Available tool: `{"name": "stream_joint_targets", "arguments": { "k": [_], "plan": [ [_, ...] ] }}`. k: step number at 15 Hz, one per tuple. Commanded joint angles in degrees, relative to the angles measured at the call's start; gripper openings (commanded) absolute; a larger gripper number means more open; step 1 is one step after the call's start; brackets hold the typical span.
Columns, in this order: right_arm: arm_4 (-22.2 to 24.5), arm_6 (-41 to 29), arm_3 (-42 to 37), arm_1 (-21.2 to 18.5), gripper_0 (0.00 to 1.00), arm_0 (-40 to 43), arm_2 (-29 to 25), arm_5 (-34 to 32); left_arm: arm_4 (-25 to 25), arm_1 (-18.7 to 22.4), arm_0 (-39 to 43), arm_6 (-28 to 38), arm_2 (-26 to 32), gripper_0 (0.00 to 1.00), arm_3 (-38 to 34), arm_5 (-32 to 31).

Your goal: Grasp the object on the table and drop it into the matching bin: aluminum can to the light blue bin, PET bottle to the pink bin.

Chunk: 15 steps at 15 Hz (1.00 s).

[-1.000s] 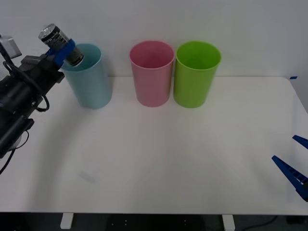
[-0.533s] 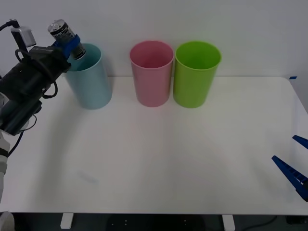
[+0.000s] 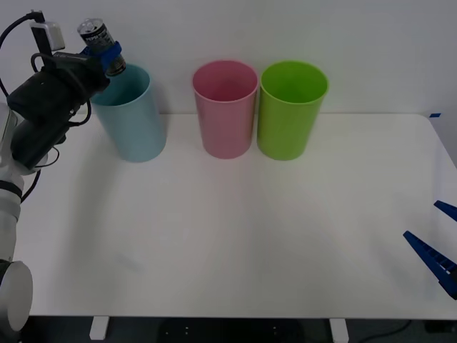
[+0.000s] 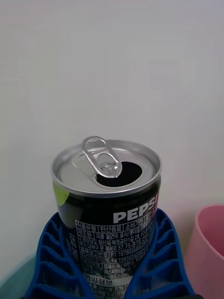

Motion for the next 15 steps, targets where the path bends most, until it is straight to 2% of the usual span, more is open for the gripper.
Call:
{"name": "stream_joint_targets", "arguments": {
  "k": [1, 7, 8, 9, 10, 11, 15],
  "plan": [
    [0.0, 0.0, 0.0, 0.0, 1.00, 0.0, 0.0, 0.0, -2.2, 0.0, -2.1, -0.7, 1.7, 0.00, 2.6, 0.1],
    [0.0, 0.0, 0.0, 0.0, 1.00, 0.0, 0.0, 0.0, -2.2, -0.1, -2.2, -0.7, 1.5, 0.02, 2.8, 0.1],
    [0.0, 0.0, 0.0, 0.0, 1.00, 0.0, 0.0, 0.0, -2.2, -0.1, -2.2, -0.8, 1.4, 0.11, 2.8, 0.1],
    [0.0, 0.0, 0.0, 0.0, 1.00, 0.0, 0.0, 0.0, -2.1, -0.1, -2.2, -0.8, 1.3, 0.29, 2.8, 0.2],
    [0.0, 0.0, 0.0, 0.0, 1.00, 0.0, 0.0, 0.0, -2.0, 0.0, -2.2, -0.8, 1.3, 0.79, 2.8, 0.2],
    [0.0, 0.0, 0.0, 0.0, 1.00, 0.0, 0.0, 0.0, -1.9, -0.1, -2.2, -1.0, 1.3, 1.00, 2.8, 0.2],
    [0.0, 0.0, 0.0, 0.0, 1.00, 0.0, 0.0, 0.0, -1.6, 0.0, -2.2, -0.8, 1.0, 1.00, 2.8, 0.4]
  ]
}}
